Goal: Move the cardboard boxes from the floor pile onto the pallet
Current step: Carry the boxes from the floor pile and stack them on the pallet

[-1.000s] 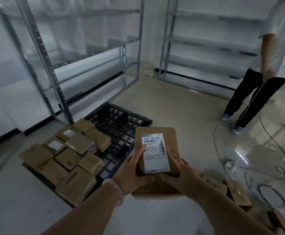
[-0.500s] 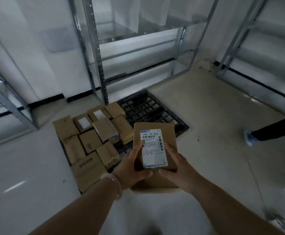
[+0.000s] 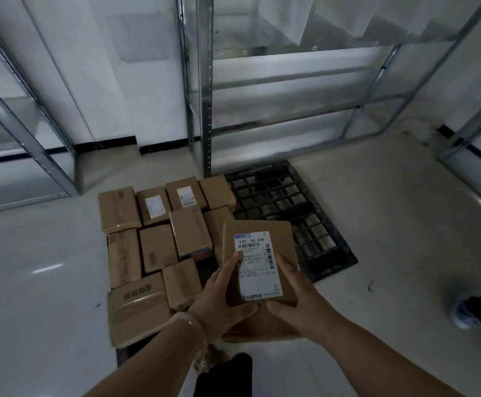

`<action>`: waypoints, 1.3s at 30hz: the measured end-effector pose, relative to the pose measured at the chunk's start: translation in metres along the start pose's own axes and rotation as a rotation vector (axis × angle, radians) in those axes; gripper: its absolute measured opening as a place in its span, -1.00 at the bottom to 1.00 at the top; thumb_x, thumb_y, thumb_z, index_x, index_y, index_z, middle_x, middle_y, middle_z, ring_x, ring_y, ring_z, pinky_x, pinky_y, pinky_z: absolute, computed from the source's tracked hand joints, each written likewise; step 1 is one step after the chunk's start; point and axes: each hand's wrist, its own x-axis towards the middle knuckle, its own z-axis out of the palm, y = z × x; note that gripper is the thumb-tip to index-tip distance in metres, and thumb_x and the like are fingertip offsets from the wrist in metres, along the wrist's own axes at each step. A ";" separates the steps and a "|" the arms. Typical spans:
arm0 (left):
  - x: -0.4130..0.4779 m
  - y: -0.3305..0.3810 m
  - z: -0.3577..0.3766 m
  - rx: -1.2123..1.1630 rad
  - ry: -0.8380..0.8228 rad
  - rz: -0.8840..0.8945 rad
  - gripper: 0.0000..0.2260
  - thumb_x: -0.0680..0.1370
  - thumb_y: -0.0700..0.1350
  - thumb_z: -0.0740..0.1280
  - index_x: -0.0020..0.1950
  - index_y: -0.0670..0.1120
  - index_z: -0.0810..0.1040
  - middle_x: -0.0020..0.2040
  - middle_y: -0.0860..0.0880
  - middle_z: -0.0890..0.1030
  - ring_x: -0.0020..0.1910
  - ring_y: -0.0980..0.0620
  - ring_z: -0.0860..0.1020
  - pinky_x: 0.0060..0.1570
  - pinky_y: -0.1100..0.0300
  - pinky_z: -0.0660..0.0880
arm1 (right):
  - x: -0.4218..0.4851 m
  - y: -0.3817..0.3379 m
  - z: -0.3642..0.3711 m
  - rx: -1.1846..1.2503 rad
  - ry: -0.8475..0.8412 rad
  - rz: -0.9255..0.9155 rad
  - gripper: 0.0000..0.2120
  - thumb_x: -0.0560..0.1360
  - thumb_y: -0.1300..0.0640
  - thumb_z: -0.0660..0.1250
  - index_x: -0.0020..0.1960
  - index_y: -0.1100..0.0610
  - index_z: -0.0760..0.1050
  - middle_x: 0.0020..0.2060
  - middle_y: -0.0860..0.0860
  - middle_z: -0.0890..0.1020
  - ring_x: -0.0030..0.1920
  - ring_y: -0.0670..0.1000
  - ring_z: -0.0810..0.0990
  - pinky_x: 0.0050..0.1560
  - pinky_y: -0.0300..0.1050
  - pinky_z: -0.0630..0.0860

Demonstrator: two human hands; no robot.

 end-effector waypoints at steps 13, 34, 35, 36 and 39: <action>0.280 0.012 -0.016 0.007 0.007 -0.170 -0.10 0.44 0.15 0.47 0.34 0.61 -0.22 0.50 0.08 -0.02 0.47 -0.11 0.18 0.35 0.09 0.29 | 0.253 0.063 -0.131 -0.096 -0.042 0.026 -0.09 0.49 -0.09 0.45 0.42 -0.55 -0.21 0.53 -0.17 0.08 0.42 -0.16 0.17 0.40 -0.09 0.27; 0.581 -0.262 0.118 0.180 0.450 -0.492 -0.13 0.49 0.15 0.39 0.53 0.31 -0.20 0.56 0.09 -0.01 0.51 -0.07 0.11 0.47 -0.05 0.19 | 0.624 0.313 -0.045 -0.357 -0.322 0.085 -0.11 0.53 -0.09 0.38 0.48 -0.47 -0.26 0.57 -0.23 -0.09 0.55 -0.02 0.09 0.47 0.02 0.22; 0.584 -0.271 0.122 0.270 0.452 -0.525 -0.14 0.48 0.18 0.36 0.53 0.29 -0.22 0.58 0.07 0.00 0.52 -0.09 0.06 0.47 -0.10 0.14 | 0.628 0.321 -0.037 -0.361 -0.324 0.074 -0.10 0.53 -0.08 0.38 0.47 -0.47 -0.27 0.57 -0.23 -0.08 0.54 -0.02 0.11 0.45 0.01 0.23; 0.586 -0.279 0.125 0.342 0.454 -0.555 -0.15 0.49 0.22 0.33 0.53 0.28 -0.24 0.59 0.06 0.00 0.53 -0.09 0.01 0.47 -0.14 0.09 | 0.631 0.329 -0.029 -0.367 -0.327 0.067 -0.08 0.52 -0.08 0.39 0.47 -0.47 -0.28 0.56 -0.24 -0.08 0.53 -0.02 0.12 0.43 0.01 0.25; 0.590 -0.296 0.130 0.487 0.408 -0.584 -0.19 0.50 0.28 0.25 0.51 0.24 -0.28 0.61 0.08 -0.06 0.56 -0.08 -0.17 0.47 -0.19 -0.10 | 0.638 0.346 -0.012 -0.379 -0.338 0.085 -0.04 0.50 -0.07 0.41 0.46 -0.46 -0.32 0.56 -0.24 -0.11 0.52 0.01 0.13 0.39 -0.01 0.27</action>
